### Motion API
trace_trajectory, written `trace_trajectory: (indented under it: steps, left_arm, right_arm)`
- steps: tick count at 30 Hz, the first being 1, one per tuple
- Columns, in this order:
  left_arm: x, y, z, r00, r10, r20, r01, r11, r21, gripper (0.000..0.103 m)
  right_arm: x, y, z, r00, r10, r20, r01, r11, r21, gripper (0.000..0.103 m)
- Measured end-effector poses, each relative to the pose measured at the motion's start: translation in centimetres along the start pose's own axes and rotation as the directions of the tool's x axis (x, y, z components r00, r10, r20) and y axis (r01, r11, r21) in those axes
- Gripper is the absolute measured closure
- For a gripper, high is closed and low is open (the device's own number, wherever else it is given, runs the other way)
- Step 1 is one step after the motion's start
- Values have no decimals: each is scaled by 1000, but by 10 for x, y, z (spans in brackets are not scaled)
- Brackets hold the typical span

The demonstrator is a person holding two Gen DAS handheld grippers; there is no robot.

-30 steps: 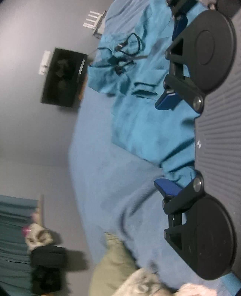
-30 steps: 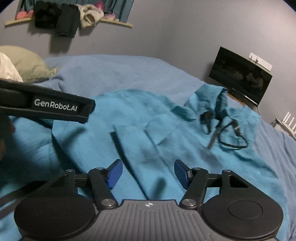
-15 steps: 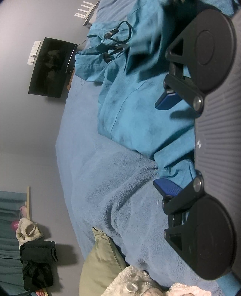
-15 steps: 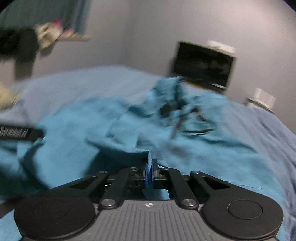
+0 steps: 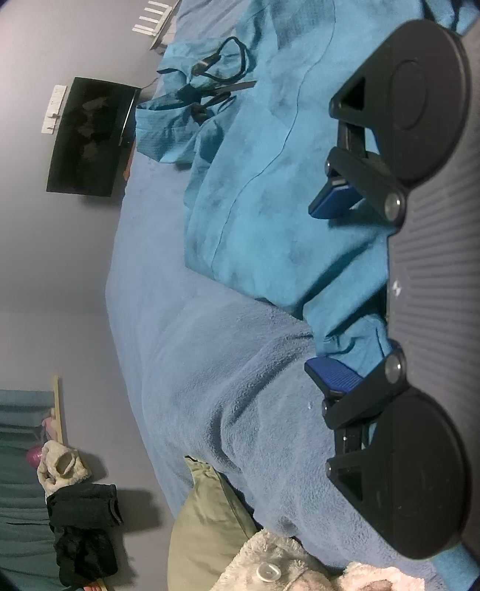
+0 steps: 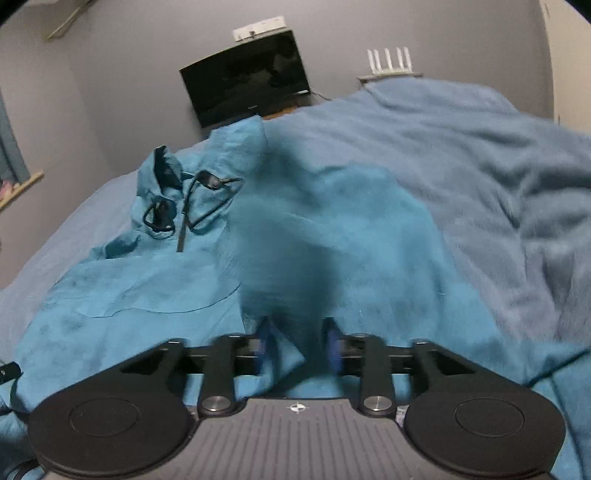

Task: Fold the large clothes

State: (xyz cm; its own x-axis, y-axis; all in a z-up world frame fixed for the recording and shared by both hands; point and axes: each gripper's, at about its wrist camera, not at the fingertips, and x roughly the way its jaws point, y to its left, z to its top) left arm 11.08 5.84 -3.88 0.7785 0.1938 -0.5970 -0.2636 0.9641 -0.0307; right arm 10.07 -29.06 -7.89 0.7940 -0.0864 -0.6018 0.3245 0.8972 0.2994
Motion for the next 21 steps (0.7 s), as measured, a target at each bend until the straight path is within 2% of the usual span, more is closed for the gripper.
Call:
trace_trajectory:
  steps: [2,4,6,7,10,13,14,17,21]
  left_arm:
    - [-1,1,0,1000,-9,1,9,1000,-5,20]
    - [-3,1,-1,1000,-20,3,20,1000,-6,20]
    - [-5,-1,-3,1000,-30,6,30,1000,2,19]
    - [-6,-1,-3,999,-35,8,35,999,7,18]
    - [-8,-4,-4,999,-40,12,40,999,28,16]
    - [-12,-5,-6,999,-51,17,51,998,41,15]
    - [-14,-5,-7,998,-56,18,55,998,43,15]
    - [-23,-4,-8,997,-73,33,72,997,40,14]
    - [-43,-3,-6,995,-92,43,91,995,36,14]
  right_arm:
    - [7,-10,-2,1000,12,-8,-11,999,41,52]
    - [10,-20,-2,998,56,-9,-55,995,82,57]
    - [14,-23,0,999,52,-5,-52,995,89,85]
    - [15,-24,-2,999,46,-4,-45,996,82,89]
    - [11,-26,-6,1000,-26,-4,27,999,43,89]
    - [12,-29,-7,999,-47,-18,48,996,69,85]
    - [13,-30,-5,999,-49,-17,50,996,75,79]
    - [-1,-35,2,998,-57,-4,57,992,112,50]
    - [-32,-36,17,998,-47,37,44,997,68,48]
